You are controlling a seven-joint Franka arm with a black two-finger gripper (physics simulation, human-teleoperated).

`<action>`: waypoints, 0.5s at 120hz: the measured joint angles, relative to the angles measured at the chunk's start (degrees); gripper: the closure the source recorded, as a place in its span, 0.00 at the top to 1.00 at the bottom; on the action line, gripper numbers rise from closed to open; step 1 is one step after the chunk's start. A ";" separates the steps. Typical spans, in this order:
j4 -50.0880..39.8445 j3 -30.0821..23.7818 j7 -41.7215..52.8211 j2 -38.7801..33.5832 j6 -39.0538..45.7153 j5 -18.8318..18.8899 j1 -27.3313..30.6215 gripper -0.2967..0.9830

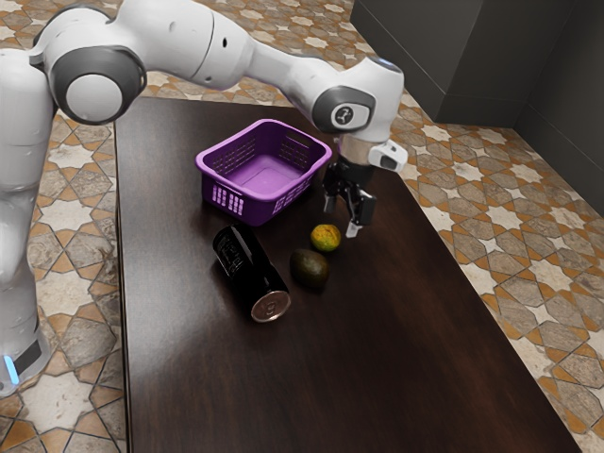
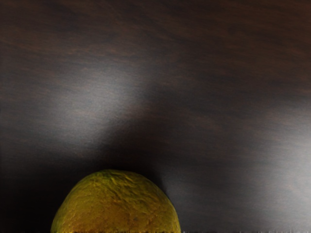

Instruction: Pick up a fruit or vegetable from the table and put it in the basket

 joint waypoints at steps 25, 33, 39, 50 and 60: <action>-3.07 0.06 0.03 -1.80 0.00 0.00 0.14 0.77; -3.55 0.06 0.05 -2.11 0.02 0.00 0.13 0.77; -3.71 0.06 0.06 -2.20 0.07 0.00 0.13 0.77; -4.46 0.04 0.07 -2.11 0.72 0.00 0.14 0.77; -4.87 -0.01 0.08 -1.88 1.48 0.00 0.13 0.77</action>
